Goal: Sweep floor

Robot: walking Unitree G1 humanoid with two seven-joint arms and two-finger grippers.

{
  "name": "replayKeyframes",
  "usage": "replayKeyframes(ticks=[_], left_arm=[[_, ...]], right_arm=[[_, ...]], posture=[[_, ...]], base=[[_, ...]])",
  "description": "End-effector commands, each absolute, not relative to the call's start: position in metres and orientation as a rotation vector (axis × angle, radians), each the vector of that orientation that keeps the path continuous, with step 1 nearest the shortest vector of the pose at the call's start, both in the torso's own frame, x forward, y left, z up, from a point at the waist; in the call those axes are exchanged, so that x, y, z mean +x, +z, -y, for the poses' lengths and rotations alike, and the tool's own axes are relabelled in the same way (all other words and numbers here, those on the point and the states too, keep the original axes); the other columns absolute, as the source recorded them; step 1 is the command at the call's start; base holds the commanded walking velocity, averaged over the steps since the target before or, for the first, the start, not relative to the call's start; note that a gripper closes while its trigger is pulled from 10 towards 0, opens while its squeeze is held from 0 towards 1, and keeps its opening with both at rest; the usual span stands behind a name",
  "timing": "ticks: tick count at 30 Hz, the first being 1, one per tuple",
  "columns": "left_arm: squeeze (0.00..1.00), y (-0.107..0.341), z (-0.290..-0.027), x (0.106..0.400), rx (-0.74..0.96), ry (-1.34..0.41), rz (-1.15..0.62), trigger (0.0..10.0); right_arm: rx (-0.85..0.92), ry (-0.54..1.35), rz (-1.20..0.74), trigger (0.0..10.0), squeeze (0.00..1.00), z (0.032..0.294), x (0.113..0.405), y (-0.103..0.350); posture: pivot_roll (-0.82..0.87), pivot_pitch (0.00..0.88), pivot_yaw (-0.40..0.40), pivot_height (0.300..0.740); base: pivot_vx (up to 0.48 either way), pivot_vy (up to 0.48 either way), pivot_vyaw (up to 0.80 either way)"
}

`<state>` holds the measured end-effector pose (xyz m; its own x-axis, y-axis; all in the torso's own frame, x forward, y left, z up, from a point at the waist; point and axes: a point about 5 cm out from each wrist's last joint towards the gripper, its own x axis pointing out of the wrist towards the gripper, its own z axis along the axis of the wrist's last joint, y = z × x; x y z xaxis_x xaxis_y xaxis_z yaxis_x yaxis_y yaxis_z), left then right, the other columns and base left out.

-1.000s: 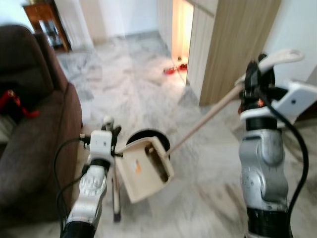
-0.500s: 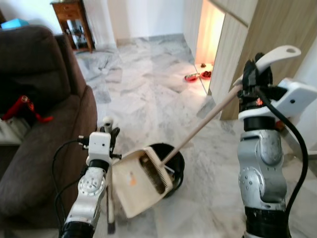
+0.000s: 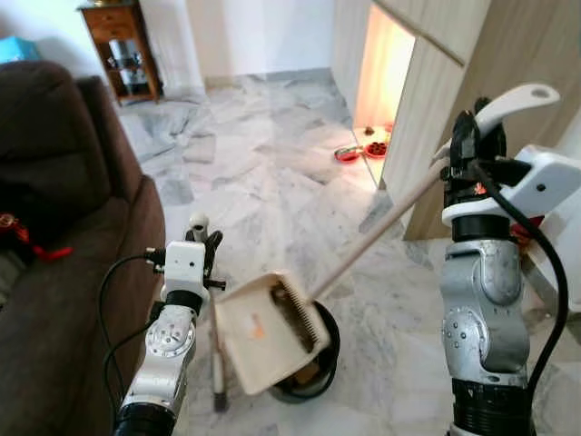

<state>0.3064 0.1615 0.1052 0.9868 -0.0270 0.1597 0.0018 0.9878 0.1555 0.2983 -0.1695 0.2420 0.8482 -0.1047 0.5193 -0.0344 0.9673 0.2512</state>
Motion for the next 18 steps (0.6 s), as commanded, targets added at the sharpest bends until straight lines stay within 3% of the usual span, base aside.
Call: replayKeyframes(ticks=[1, 12, 18], left_arm=[[0.0, 0.1182, -0.1596, 0.3097, 0.161, -0.019, 0.222, 10.0], [0.0, 0.1183, -0.1602, 0.3096, 0.159, -0.018, 0.225, 10.0], [0.0, 0.1187, -0.159, 0.3085, 0.154, -0.022, 0.232, 10.0]], right_arm=[[0.26, -0.048, 0.628, 10.0, 0.0, 0.1733, 0.2938, 0.255], [0.265, -0.049, 0.631, 10.0, 0.0, 0.1729, 0.2941, 0.2555], [0.264, -0.045, 0.633, 10.0, 0.0, 0.1723, 0.2936, 0.2562]], posture=[[-0.09, 0.0, 0.065, 0.74], [-0.09, 0.003, 0.065, 0.74], [-0.09, 0.008, 0.064, 0.74]], base=[[0.465, 0.0, 0.0], [0.439, 0.0, 0.0], [0.0, 0.0, 0.0]])
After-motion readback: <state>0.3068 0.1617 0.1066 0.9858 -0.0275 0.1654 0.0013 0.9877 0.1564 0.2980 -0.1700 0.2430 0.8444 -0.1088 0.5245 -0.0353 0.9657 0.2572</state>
